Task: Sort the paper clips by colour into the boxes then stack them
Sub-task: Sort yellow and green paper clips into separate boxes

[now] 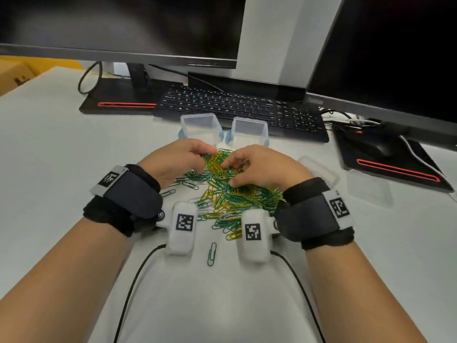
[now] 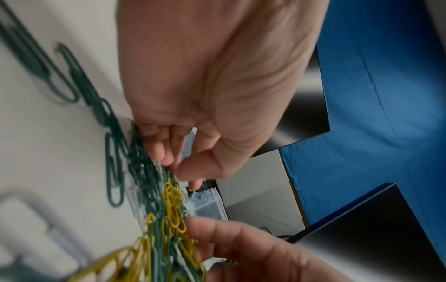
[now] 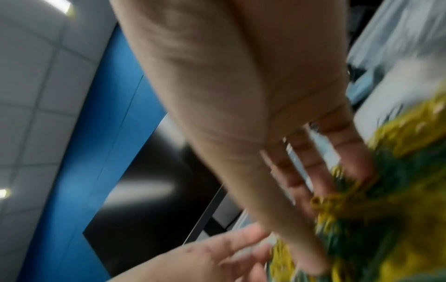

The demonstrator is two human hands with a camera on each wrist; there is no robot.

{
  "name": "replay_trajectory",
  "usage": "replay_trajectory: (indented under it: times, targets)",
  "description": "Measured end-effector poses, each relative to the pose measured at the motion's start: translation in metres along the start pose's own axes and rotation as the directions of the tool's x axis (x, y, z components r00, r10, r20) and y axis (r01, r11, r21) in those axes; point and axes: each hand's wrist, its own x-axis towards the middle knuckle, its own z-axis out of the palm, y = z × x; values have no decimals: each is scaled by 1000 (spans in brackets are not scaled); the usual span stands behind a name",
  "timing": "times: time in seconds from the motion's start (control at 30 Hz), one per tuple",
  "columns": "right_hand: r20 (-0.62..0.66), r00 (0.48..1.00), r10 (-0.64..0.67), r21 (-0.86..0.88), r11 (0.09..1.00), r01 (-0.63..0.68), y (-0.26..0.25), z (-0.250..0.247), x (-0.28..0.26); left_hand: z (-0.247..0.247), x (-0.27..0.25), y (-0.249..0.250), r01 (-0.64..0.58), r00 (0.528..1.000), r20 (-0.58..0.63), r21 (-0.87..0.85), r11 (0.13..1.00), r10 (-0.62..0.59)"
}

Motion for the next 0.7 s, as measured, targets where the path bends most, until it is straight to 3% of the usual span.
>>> replay_trajectory:
  times: [0.13, 0.27, 0.37, 0.5, 0.57, 0.7]
  targets:
    - [-58, 995, -78, 1, 997, 78, 3, 9, 9, -3, 1, -3, -34, 999, 8, 114, 993, 33]
    - [-86, 993, -75, 218, 971, 92, 11, 9, 14, -3, 2, -4, -89, 994, -52, 197, 976, 101]
    - [-53, 996, -75, 392, 915, 90, 18, 5, 13, -2, 3, -4, -99, 992, -79, 58, 993, 104]
    - [-69, 997, -37, 448, 892, 64, 21, -1, 12, 0, -1, 1, -26, 1000, -10, -283, 959, 24]
    - [-96, 995, -15, 448, 892, 57, 23, -4, 13, 0, -2, 3, -27, 1000, -15, -338, 941, 23]
    - [-185, 983, -7, 408, 909, 83, 22, -3, 16, -6, 1, 4, -96, 981, -192, -349, 932, 29]
